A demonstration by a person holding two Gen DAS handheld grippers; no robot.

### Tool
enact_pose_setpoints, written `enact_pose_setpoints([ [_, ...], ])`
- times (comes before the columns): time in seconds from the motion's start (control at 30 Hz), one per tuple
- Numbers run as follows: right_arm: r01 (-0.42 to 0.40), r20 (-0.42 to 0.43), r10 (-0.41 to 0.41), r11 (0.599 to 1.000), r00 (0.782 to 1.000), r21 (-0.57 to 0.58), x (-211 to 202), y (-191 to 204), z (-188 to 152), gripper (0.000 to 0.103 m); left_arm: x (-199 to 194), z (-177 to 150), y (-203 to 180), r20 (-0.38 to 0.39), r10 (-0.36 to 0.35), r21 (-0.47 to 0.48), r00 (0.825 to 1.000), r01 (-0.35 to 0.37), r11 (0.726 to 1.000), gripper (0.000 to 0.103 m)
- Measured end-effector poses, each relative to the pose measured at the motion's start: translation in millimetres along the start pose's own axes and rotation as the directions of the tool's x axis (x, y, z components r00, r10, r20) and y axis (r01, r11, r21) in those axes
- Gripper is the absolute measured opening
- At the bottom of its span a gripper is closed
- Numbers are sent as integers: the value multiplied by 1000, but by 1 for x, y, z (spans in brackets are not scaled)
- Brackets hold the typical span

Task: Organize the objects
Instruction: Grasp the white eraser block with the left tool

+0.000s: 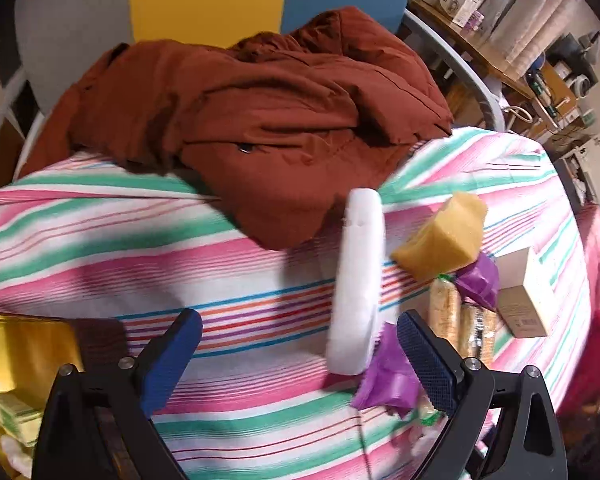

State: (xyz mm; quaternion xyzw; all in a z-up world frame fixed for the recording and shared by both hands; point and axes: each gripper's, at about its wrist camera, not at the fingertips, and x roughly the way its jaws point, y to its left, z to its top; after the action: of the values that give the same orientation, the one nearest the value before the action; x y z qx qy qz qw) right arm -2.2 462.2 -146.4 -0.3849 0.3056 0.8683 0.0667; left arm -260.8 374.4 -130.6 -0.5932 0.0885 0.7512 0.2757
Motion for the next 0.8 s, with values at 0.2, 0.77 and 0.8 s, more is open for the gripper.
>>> enact_pose_setpoints([
  [0.2,-3,7,3,1000,1000,-12,-1,1,0,37,12,3,-8,-27,2,19,1000,-1,1000,68],
  [0.77,-4,11,4,1000,1000,-24,2,1,2,37,10,-10,-27,9,23,113,1000,-24,993,29],
  [0.8,-8,13,8,1000,1000,-14,2,0,2,37,9,-10,-27,13,25,115,1000,-26,993,28],
])
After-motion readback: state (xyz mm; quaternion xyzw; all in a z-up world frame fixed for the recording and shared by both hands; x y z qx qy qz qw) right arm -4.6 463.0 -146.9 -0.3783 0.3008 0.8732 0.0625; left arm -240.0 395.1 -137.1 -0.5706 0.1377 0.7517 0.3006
